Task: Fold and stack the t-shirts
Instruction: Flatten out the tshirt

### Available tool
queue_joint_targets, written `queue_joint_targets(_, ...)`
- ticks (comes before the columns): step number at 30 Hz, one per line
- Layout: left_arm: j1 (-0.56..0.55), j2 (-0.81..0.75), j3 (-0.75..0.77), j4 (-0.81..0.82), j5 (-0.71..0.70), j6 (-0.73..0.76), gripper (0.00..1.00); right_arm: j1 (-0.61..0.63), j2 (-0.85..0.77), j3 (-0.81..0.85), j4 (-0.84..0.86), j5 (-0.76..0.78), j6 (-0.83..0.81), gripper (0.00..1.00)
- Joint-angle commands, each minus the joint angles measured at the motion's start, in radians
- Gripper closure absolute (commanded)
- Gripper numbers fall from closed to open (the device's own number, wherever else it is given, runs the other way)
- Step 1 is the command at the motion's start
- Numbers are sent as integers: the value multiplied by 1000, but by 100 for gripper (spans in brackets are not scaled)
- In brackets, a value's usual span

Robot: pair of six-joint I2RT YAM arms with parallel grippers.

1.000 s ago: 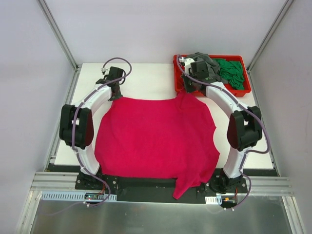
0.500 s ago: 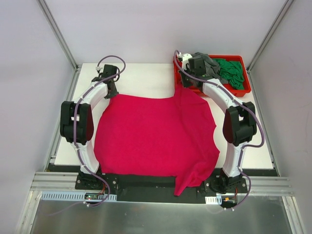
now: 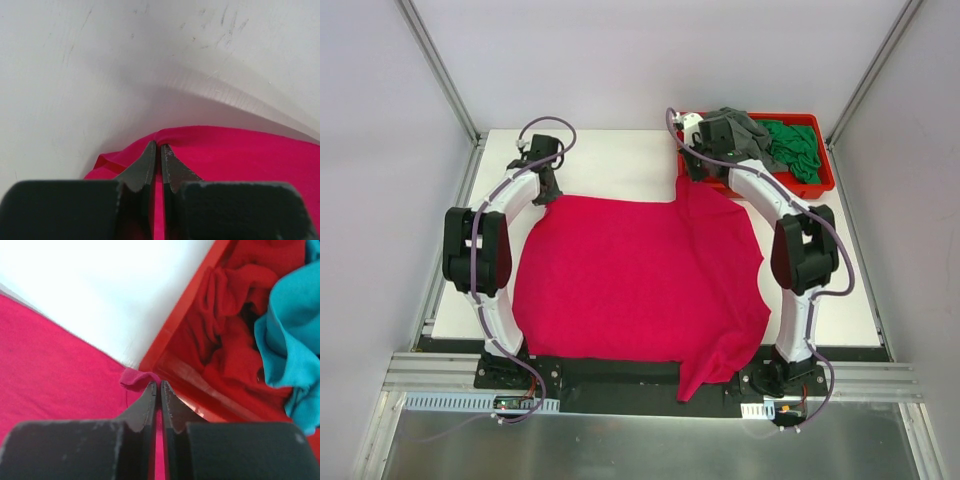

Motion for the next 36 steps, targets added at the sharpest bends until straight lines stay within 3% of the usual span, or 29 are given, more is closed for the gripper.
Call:
queue_joint_targets(1,37,-12,44,-7,-31,4,100,30,85,133,13,2,-58,94)
queue_joint_targets(6,70,14,78,-28,-77,22,100,48,164,231,-21,29,-59,94)
queue_joint_targets(13,97,100,181,-57,-131,65,100,53,176,208,71,172,-10,93)
queue_joint_targets(17,105,155,263,-100,-227,80,98,53,187,214,94,167,-9,91)
queue_joint_targets(18,109,165,280,-120,-224,81,91,54,190,223,85,167,-10,88)
queue_joint_targets(20,110,168,303,-134,-185,85,45,59,191,246,57,183,-15,75)
queue_joint_targets(21,110,160,306,-135,-159,84,31,62,185,257,41,201,-10,68)
queue_joint_targets(23,110,127,302,-136,-100,76,1,65,152,256,11,230,-3,41)
queue_joint_targets(26,110,44,256,-136,-39,38,1,74,57,176,8,296,28,4)
queue_joint_targets(31,94,-129,77,-134,133,-51,1,76,-152,-34,-9,348,149,4)
queue_joint_targets(36,54,-268,-178,-106,207,-110,1,91,-316,-327,63,195,171,1)
